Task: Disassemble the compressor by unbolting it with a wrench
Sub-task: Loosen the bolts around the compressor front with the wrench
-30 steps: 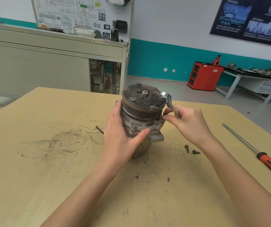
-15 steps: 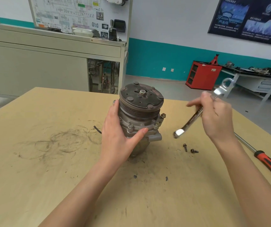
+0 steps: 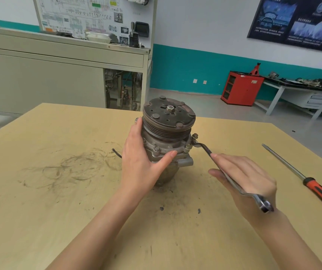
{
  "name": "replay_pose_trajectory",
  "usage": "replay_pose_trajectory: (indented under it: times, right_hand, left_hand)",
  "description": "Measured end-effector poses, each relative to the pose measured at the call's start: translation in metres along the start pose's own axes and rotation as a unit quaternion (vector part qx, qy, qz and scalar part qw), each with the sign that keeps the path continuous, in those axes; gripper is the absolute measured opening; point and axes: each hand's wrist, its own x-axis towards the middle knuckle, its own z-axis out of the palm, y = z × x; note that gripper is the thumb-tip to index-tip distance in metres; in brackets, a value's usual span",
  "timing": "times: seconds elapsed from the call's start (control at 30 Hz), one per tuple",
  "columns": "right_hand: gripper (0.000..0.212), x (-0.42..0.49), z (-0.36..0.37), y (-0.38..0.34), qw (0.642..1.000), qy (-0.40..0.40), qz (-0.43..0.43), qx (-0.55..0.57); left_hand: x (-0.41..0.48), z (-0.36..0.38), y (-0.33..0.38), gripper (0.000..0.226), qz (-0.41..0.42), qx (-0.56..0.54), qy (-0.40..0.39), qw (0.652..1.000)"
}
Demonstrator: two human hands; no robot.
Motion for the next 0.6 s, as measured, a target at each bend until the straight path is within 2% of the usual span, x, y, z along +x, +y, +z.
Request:
replay_pose_trajectory:
  times: [0.17, 0.33, 0.6]
  right_hand:
    - [0.027, 0.008, 0.004, 0.002, 0.998, 0.021, -0.043, -0.049]
    - [0.024, 0.021, 0.002, 0.002, 0.998, -0.012, -0.058, -0.025]
    - [0.026, 0.024, 0.004, -0.004, 0.998, -0.041, -0.014, 0.034]
  left_hand:
    - [0.0, 0.0, -0.001, 0.101, 0.005, 0.003, 0.001, 1.0]
    - [0.0, 0.0, -0.001, 0.103, 0.005, 0.004, 0.002, 1.0]
    - [0.0, 0.001, -0.001, 0.102, 0.011, -0.001, 0.003, 1.0]
